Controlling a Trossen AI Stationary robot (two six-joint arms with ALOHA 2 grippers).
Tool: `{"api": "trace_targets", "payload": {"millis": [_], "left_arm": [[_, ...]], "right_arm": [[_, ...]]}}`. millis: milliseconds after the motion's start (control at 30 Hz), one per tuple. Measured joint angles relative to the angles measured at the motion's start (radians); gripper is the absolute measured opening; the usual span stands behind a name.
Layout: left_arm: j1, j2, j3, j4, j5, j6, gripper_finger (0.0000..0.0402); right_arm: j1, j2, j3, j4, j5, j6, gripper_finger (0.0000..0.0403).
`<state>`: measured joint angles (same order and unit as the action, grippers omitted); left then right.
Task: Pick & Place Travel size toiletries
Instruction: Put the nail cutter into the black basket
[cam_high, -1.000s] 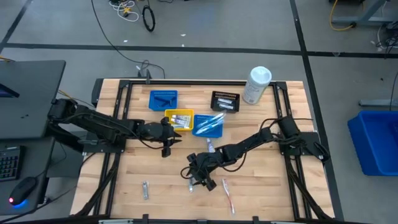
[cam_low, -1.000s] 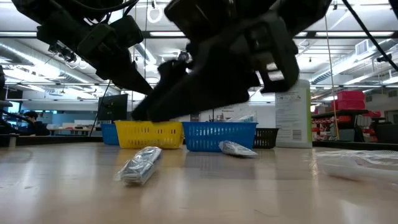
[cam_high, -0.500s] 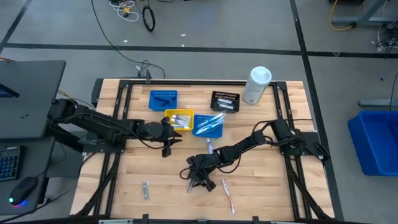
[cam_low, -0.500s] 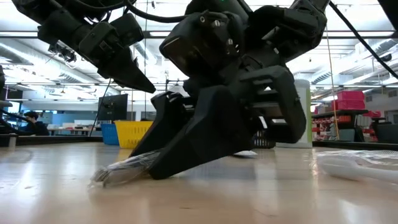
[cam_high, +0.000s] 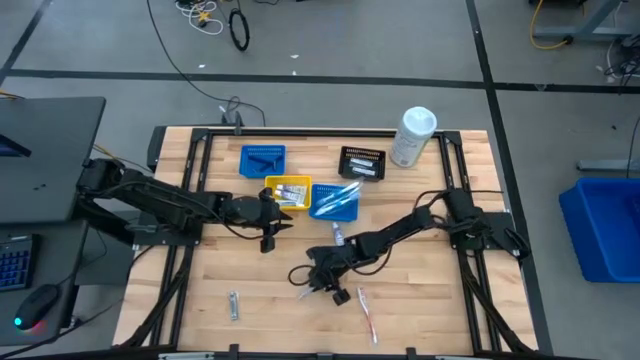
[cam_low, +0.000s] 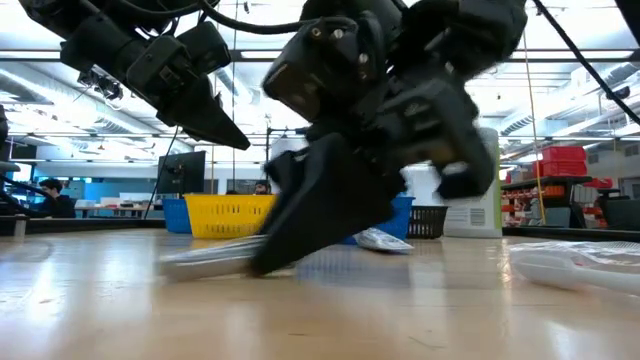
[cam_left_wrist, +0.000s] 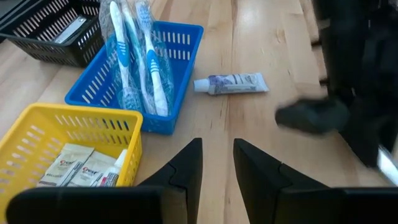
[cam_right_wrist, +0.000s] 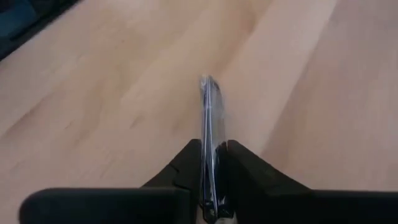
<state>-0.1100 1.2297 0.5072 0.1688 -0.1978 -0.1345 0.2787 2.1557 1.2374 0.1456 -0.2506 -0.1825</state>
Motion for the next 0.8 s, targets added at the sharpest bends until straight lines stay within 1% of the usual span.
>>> {"api": "trace_targets", "payload": {"millis": [67, 100, 167, 200, 267, 367, 433, 467, 500, 533, 600, 700, 800], "left_arm": [[0.0, 0.0, 0.0, -0.002, 0.0, 0.0, 0.0098], [0.0, 0.0, 0.0, -0.002, 0.0, 0.0, 0.0098], [0.0, 0.0, 0.0, -0.001, 0.0, 0.0, 0.0098], [0.0, 0.0, 0.0, 0.0, 0.0, 0.0, 0.0098], [0.0, 0.0, 0.0, 0.002, -0.002, 0.0, 0.0098], [0.0, 0.0, 0.0, 0.003, -0.015, 0.0, 0.0098], [0.0, 0.0, 0.0, 0.004, -0.025, 0.0, 0.0098], [0.0, 0.0, 0.0, 0.004, -0.031, 0.0, 0.0098], [0.0, 0.0, 0.0, 0.004, -0.037, 0.0, 0.0098], [0.0, 0.0, 0.0, 0.005, -0.045, -0.001, 0.0098], [0.0, 0.0, 0.0, 0.005, -0.055, -0.001, 0.0098], [0.0, 0.0, 0.0, 0.007, -0.056, -0.001, 0.0098], [0.0, 0.0, 0.0, 0.007, -0.056, -0.005, 0.0098]], "right_arm": [[-0.004, -0.05, -0.003, -0.102, 0.016, 0.019, 0.0061], [-0.005, -0.082, -0.004, -0.162, 0.041, 0.022, 0.0061], [-0.005, -0.163, -0.005, -0.285, 0.128, 0.025, 0.0061], [-0.004, -0.21, -0.004, -0.36, 0.191, 0.021, 0.0061], [-0.004, -0.304, -0.002, -0.504, 0.344, 0.02, 0.0061], [-0.006, -0.422, -0.003, -0.707, 0.649, 0.046, 0.0061], [-0.018, -0.492, -0.002, -0.793, 0.846, 0.095, 0.0061], [-0.028, -0.52, -0.002, -0.823, 0.925, 0.124, 0.0061], [-0.042, -0.545, -0.006, -0.848, 0.979, 0.152, 0.0061], [-0.06, -0.566, -0.013, -0.863, 1.013, 0.177, 0.0064], [-0.103, -0.601, -0.03, -0.886, 1.041, 0.219, 0.0075], [-0.192, -0.629, -0.054, -0.884, 1.045, 0.251, 0.0083], [-0.297, -0.624, -0.083, -0.872, 1.03, 0.247, 0.0079]]}}
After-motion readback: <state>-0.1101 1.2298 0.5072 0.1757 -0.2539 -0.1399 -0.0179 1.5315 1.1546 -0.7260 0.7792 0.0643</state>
